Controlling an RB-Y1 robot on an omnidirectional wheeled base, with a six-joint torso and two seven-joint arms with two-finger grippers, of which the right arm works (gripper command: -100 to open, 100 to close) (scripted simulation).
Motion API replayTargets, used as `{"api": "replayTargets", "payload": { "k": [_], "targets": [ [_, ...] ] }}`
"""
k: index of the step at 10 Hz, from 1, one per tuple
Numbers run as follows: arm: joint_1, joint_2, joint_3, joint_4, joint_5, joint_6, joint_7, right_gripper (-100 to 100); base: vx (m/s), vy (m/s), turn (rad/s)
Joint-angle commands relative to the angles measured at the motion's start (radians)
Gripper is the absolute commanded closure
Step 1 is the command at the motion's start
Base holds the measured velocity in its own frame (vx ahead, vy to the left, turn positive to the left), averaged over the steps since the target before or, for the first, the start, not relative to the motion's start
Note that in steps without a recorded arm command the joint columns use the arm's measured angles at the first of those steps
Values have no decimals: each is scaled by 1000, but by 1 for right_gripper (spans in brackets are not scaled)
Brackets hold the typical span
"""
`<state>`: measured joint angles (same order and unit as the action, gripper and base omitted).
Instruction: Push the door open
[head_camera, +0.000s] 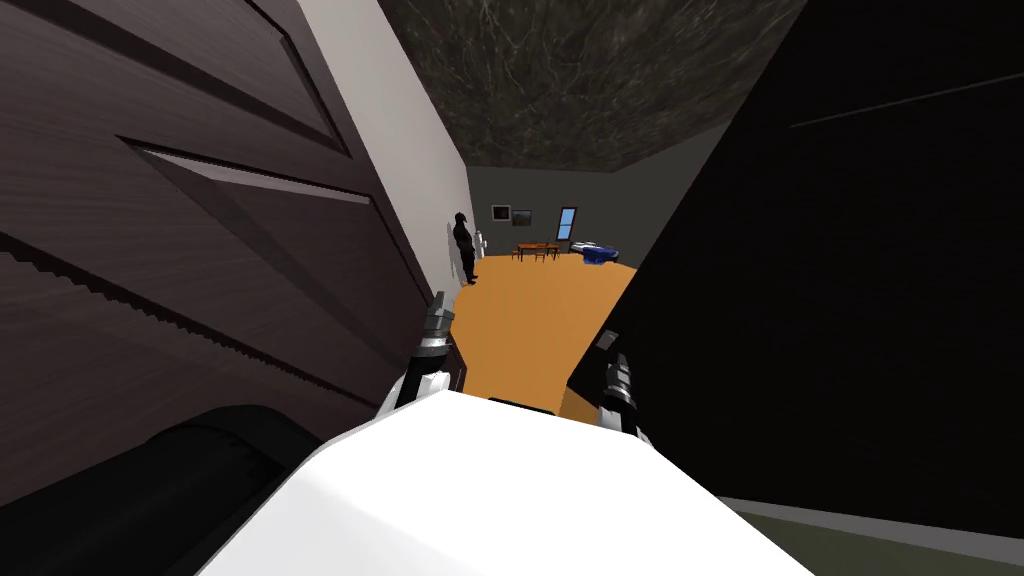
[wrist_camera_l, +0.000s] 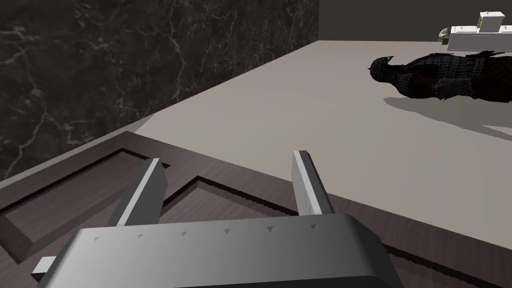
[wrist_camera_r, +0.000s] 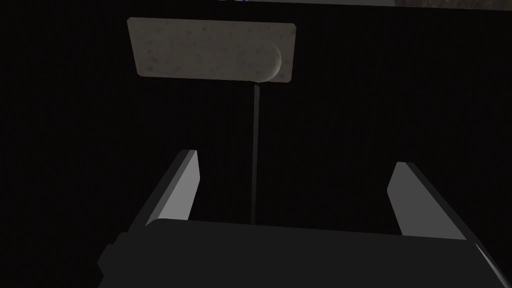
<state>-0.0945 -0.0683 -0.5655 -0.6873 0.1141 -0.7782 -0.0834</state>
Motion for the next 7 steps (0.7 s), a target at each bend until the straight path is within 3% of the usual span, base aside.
{"api": "replayTargets", "payload": {
  "k": [1, 5, 7],
  "targets": [
    [2, -3, -5, 1, 0, -8, 1, -100, 208, -103, 48],
    [7, 3, -18, 6, -1, -26, 5, -100, 238, -114, 34],
    [9, 4, -19, 6, -1, -27, 5, -100, 188, -60, 15]
  ]
}}
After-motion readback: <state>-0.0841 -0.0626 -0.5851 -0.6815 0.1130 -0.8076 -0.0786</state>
